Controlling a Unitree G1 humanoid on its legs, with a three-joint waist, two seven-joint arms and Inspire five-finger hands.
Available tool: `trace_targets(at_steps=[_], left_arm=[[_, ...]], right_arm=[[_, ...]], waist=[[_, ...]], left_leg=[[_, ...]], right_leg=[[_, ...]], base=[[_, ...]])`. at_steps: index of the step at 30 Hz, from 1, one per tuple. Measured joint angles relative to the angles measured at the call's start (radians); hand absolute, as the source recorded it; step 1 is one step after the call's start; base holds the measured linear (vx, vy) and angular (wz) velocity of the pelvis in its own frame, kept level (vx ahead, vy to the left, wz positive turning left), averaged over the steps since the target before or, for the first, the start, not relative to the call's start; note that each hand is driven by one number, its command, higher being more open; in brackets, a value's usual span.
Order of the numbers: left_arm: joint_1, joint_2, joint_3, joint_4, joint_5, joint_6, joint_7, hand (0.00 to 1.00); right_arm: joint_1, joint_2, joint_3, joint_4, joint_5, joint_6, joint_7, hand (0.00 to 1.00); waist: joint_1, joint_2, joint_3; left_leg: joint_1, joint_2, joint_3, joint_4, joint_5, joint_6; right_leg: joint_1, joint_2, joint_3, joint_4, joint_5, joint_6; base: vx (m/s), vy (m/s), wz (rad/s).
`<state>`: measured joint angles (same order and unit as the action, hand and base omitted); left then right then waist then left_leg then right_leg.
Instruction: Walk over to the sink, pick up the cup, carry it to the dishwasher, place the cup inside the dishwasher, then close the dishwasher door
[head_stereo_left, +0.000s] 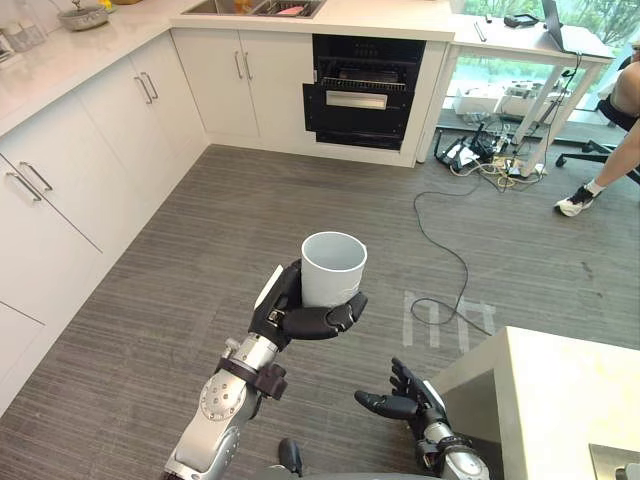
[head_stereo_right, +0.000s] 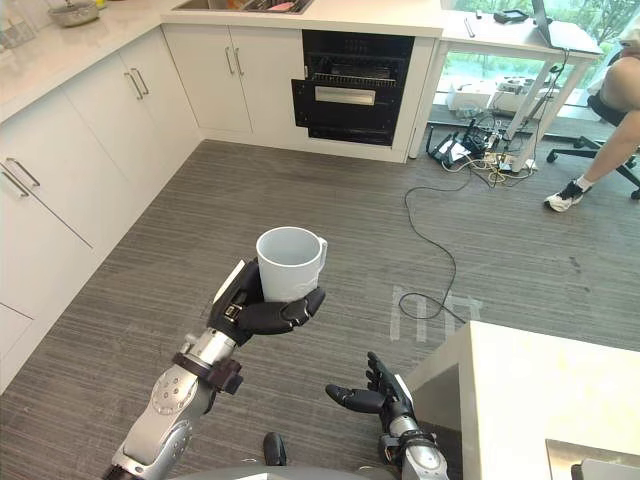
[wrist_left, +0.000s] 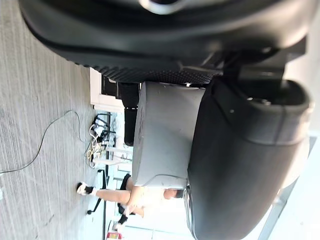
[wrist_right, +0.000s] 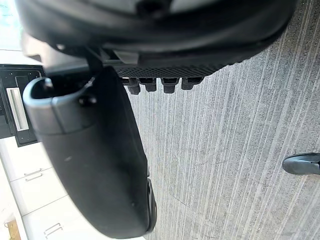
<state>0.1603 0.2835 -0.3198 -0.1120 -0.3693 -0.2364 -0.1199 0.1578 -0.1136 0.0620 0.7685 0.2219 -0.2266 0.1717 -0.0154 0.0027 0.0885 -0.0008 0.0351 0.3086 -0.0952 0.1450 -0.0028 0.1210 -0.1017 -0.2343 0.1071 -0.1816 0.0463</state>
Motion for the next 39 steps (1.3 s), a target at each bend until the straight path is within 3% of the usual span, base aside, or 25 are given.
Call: trace_targets(at_steps=[5, 12, 16, 17, 19, 20, 23, 27, 29, 31, 33, 34, 35, 36, 37, 39], left_arm=[[0.044, -0.042, 0.052, 0.039, 0.001, -0.007, 0.044, 0.0], [0.059, -0.079, 0.079, 0.035, 0.009, -0.013, 0.089, 0.0], [0.054, -0.132, 0.079, 0.012, 0.021, -0.019, 0.098, 0.0], [0.056, -0.135, 0.081, -0.008, 0.027, -0.023, 0.1, 0.0], [0.057, -0.134, 0.089, -0.016, 0.029, -0.043, 0.101, 0.0], [0.061, -0.134, 0.109, -0.015, 0.029, -0.058, 0.103, 0.0], [0.072, -0.131, 0.142, -0.015, 0.027, -0.083, 0.116, 0.0], [0.084, -0.104, 0.136, -0.016, 0.017, -0.085, 0.119, 0.0], [0.084, -0.094, 0.131, -0.017, 0.014, -0.084, 0.113, 0.0], [0.089, -0.078, 0.11, -0.018, 0.014, -0.082, 0.093, 0.0], [0.103, -0.091, 0.091, -0.018, 0.014, -0.081, 0.091, 0.0], [0.123, -0.108, 0.084, -0.019, 0.014, -0.08, 0.089, 0.0], [0.134, -0.145, 0.066, -0.021, 0.014, -0.08, 0.086, 0.0], [0.141, -0.157, 0.057, -0.021, 0.014, -0.08, 0.085, 0.0], [0.158, -0.174, 0.049, -0.028, 0.015, -0.08, 0.07, 0.0], [0.168, -0.184, 0.05, -0.04, 0.013, -0.081, 0.052, 0.0]], right_arm=[[0.007, 0.0, -0.032, -0.055, -0.022, 0.039, -0.005, 1.0], [0.013, -0.01, -0.058, -0.111, -0.066, 0.039, -0.019, 1.0], [0.037, -0.025, -0.063, -0.145, -0.071, 0.037, -0.02, 1.0], [0.062, -0.025, -0.074, -0.169, -0.074, 0.035, -0.02, 1.0], [0.078, -0.024, -0.074, -0.174, -0.086, 0.026, -0.021, 1.0], [0.089, -0.02, -0.069, -0.174, -0.092, 0.024, -0.021, 1.0], [0.094, -0.011, -0.05, -0.176, -0.097, 0.016, -0.015, 1.0], [0.095, -0.01, -0.031, -0.22, -0.097, 0.01, 0.011, 1.0], [0.095, -0.01, -0.03, -0.244, -0.096, 0.009, 0.019, 1.0], [0.113, -0.014, -0.031, -0.264, -0.096, 0.009, 0.022, 1.0], [0.124, -0.021, -0.038, -0.265, -0.096, 0.01, 0.02, 1.0], [0.129, -0.024, -0.038, -0.27, -0.096, 0.011, 0.024, 1.0], [0.134, -0.032, -0.04, -0.294, -0.095, 0.012, 0.021, 1.0], [0.141, -0.036, -0.04, -0.31, -0.095, 0.012, 0.021, 1.0], [0.158, -0.044, -0.04, -0.346, -0.094, 0.012, 0.022, 1.0], [0.166, -0.038, -0.036, -0.365, -0.094, 0.008, 0.022, 1.0]], waist=[[0.0, -0.001, 0.001], [-0.001, 0.001, 0.001], [-0.011, 0.022, 0.019], [-0.013, 0.02, 0.025], [-0.016, 0.008, 0.034], [-0.024, 0.008, 0.038], [-0.024, 0.008, 0.044], [-0.025, 0.008, 0.055], [-0.032, 0.003, 0.067], [-0.058, -0.022, 0.058], [-0.055, -0.015, 0.051], [-0.054, -0.002, 0.045], [-0.054, 0.033, 0.035], [-0.054, 0.044, 0.029], [-0.056, 0.072, 0.011], [-0.052, 0.076, 0.014]], left_leg=[[0.015, -0.004, 0.003, 0.001, -0.008, 0.0], [0.021, -0.019, 0.01, 0.006, -0.035, 0.002], [-0.002, -0.031, -0.055, 0.048, -0.077, 0.035], [-0.011, -0.048, -0.087, 0.082, -0.099, 0.05], [0.0, -0.079, -0.12, 0.103, -0.115, 0.063], [0.002, -0.092, -0.156, 0.123, -0.129, 0.07], [-0.001, -0.09, -0.196, 0.146, -0.146, 0.072], [-0.005, -0.057, -0.234, 0.217, -0.208, 0.06], [-0.013, -0.043, -0.261, 0.273, -0.248, 0.041], [-0.043, -0.05, -0.325, 0.385, -0.329, 0.002], [-0.02, -0.03, -0.342, 0.399, -0.362, -0.019], [-0.013, 0.002, -0.343, 0.46, -0.393, -0.025], [-0.083, 0.04, -0.34, 0.778, -0.426, -0.048], [-0.095, 0.054, -0.338, 0.87, -0.405, -0.051], [-0.112, 0.104, -0.299, 0.966, -0.349, -0.028], [-0.165, 0.19, -0.219, 1.116, -0.222, 0.008]], right_leg=[[0.014, -0.008, 0.002, -0.004, 0.0, 0.003], [-0.003, -0.031, 0.018, 0.029, 0.008, 0.018], [-0.097, -0.073, -0.028, 0.265, 0.004, 0.025], [-0.148, -0.111, -0.045, 0.42, 0.003, 0.025], [-0.186, -0.151, -0.017, 0.548, 0.009, 0.017], [-0.204, -0.149, 0.033, 0.603, -0.009, 0.02], [-0.241, -0.119, 0.045, 0.58, -0.079, 0.02], [-0.34, -0.047, 0.069, 0.425, -0.091, 0.017], [-0.38, -0.031, 0.116, 0.365, -0.061, 0.029], [-0.382, -0.039, 0.144, 0.323, -0.001, 0.006], [-0.371, -0.021, 0.131, 0.356, 0.008, -0.007], [-0.342, -0.002, 0.106, 0.342, 0.001, -0.022], [-0.297, 0.037, 0.077, 0.331, -0.021, -0.058], [-0.282, 0.052, 0.071, 0.331, -0.036, -0.063], [-0.251, 0.083, 0.058, 0.33, -0.066, -0.077], [-0.194, 0.117, 0.058, 0.31, -0.088, -0.103]], base=[[0.0, 0.004, -0.01], [0.02, 0.04, -0.08], [0.01, 0.092, 0.25], [0.03, 0.138, 0.73], [0.09, 0.104, 0.73], [0.13, 0.071, 0.69], [0.12, 0.008, 0.54], [0.12, -0.115, 0.25], [0.17, -0.232, 0.41], [0.25, -0.307, 0.78], [0.29, -0.259, 0.37], [0.52, -0.3, 0.2], [0.54, -0.274, 0.18], [0.58, -0.223, 0.14], [0.49, -0.176, 0.06], [0.47, -0.129, -0.05]])
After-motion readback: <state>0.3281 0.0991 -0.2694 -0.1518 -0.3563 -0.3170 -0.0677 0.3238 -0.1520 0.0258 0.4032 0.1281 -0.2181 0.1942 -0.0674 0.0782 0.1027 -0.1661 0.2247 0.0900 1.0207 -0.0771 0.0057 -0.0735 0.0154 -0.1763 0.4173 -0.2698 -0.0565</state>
